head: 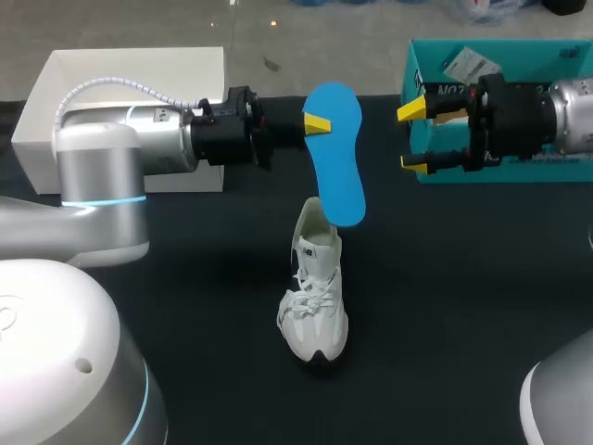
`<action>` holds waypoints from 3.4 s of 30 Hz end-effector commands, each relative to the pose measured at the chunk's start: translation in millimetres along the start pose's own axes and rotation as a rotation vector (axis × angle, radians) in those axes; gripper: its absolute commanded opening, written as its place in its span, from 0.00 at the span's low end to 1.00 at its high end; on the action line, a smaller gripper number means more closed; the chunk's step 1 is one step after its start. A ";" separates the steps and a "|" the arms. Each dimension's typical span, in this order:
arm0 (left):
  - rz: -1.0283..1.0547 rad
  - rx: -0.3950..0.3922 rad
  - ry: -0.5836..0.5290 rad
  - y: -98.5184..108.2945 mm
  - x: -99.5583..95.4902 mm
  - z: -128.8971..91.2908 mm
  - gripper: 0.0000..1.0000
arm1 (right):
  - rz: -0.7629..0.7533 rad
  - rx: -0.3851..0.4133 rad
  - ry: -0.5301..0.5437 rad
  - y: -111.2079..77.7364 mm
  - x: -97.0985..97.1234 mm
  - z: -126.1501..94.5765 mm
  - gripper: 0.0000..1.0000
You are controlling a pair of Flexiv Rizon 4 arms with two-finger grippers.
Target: Take the shoe out of the shoebox, open the shoe tongue, remove and reinsert the insole, then place the shoe into the shoebox
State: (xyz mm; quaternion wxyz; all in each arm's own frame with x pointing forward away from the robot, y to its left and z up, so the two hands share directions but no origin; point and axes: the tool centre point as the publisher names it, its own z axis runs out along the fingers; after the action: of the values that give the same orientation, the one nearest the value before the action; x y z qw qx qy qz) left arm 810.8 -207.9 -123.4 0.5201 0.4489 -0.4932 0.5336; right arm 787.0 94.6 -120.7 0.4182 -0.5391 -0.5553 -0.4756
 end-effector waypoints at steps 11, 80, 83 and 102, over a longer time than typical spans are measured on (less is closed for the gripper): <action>0.444 -0.114 0.012 -5.6 0.6 1.6 0.00 | -0.003 -0.044 0.025 -4.7 -3.0 -3.3 1.00; 3.839 -0.441 -0.437 -57.5 32.1 11.1 0.00 | -0.003 -0.044 0.025 -4.7 -3.0 -3.3 1.00; 3.936 -0.412 -0.429 -55.3 27.4 7.9 0.00 | -0.003 -0.044 0.025 -4.7 -3.0 -3.3 1.00; 4.011 -0.177 -0.544 -54.9 27.2 19.1 0.00 | -0.009 -0.071 0.021 29.2 18.9 -10.3 1.00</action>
State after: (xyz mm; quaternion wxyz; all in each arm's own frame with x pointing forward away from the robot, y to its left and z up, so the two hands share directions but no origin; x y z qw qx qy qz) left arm 869.1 -220.3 -86.1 -0.4917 -0.5017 -0.5519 0.4494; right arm 805.4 82.4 -97.1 0.3982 -0.5488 -0.5346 -0.5045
